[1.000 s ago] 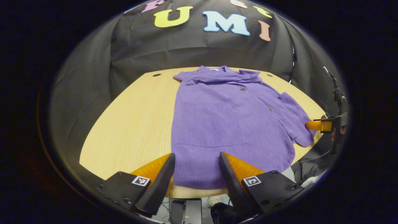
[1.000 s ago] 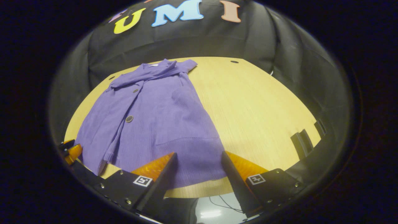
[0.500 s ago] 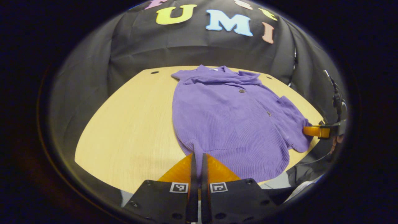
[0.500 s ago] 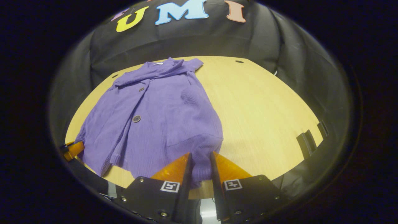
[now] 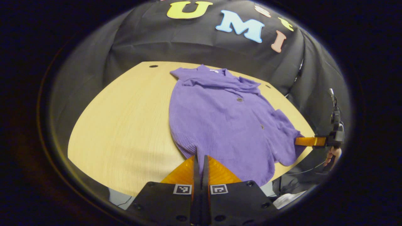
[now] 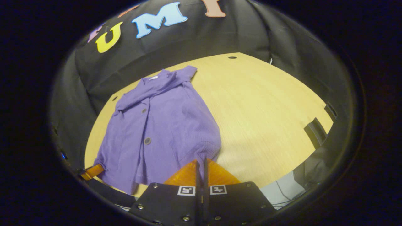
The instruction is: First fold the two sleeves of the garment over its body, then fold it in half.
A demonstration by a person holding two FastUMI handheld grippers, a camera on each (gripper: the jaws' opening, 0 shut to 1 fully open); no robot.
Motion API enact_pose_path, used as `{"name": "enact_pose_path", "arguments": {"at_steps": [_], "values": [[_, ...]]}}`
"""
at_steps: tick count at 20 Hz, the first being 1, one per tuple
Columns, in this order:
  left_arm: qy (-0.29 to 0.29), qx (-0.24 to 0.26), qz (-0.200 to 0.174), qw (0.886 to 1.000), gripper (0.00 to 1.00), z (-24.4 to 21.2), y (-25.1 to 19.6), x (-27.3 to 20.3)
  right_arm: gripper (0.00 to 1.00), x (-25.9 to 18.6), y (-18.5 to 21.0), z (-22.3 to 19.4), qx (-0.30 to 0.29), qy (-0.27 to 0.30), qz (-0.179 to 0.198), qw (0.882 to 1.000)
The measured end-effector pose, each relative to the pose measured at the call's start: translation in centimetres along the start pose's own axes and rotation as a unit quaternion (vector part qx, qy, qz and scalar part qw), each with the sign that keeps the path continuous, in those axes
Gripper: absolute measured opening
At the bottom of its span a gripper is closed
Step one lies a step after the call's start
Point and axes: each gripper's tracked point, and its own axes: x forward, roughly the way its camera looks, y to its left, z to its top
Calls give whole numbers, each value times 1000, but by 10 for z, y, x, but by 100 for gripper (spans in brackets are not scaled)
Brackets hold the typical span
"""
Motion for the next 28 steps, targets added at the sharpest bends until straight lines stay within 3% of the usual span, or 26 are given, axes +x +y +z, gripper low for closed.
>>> {"name": "enact_pose_path", "arguments": {"at_steps": [6, 12, 19, 28], "values": [[-57, 2, -53, 997, 7, 75, -31, -24, 2, -29, 30, 60, -17, -62, 25, 998], [-106, -10, -69, 992, 7, 157, -45, -23, 2, -37, 68, 127, -79, -110, 50, 990], [-151, -31, -54, 987, 7, 259, -33, 3, 2, -18, 101, 208, -113, -148, 98, 978], [-192, -41, -6, 980, 7, 380, -23, 68, 2, 59, 96, 319, -91, -160, 125, 975]]}}
